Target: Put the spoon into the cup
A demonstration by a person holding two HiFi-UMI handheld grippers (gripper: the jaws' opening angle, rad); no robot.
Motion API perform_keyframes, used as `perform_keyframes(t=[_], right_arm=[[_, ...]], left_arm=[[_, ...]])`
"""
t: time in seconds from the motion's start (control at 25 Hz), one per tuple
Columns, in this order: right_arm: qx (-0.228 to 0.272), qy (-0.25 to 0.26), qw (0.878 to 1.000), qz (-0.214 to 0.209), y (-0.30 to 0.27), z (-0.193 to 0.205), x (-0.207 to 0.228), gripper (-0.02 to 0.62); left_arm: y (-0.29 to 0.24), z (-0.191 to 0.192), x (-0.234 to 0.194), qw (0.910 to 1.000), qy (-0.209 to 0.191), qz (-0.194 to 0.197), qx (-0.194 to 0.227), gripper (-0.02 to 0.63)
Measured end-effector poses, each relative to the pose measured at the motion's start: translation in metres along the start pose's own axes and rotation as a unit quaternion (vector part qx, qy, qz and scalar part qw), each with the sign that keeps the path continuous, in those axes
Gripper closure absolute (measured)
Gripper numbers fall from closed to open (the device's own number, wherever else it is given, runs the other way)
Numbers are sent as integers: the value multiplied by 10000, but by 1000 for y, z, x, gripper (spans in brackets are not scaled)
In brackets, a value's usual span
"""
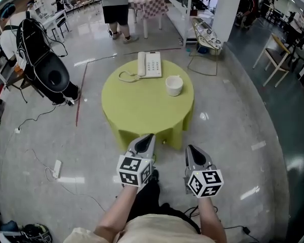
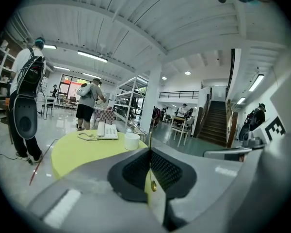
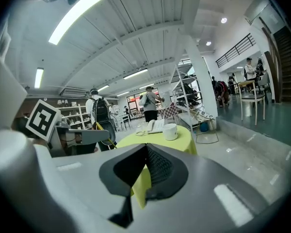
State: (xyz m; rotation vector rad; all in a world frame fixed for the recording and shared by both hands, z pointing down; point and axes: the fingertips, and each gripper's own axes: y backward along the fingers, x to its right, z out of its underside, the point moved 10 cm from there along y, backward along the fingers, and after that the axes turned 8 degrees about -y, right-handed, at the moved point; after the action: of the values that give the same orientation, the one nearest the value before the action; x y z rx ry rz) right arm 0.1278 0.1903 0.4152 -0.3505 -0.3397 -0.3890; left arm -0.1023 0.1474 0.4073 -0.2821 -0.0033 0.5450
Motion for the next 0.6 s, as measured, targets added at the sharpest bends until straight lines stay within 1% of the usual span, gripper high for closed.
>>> perform_keyframes(t=[0.36, 0.6], right_arm=[[-215, -57, 9995, 232, -61, -12, 14, 594], [-298, -132, 9990, 295, -95, -18, 18, 594]], left_arm=[[-52, -6, -43, 9997, 123, 152, -125, 601], [-80, -12, -68, 9995, 132, 241, -142, 600]])
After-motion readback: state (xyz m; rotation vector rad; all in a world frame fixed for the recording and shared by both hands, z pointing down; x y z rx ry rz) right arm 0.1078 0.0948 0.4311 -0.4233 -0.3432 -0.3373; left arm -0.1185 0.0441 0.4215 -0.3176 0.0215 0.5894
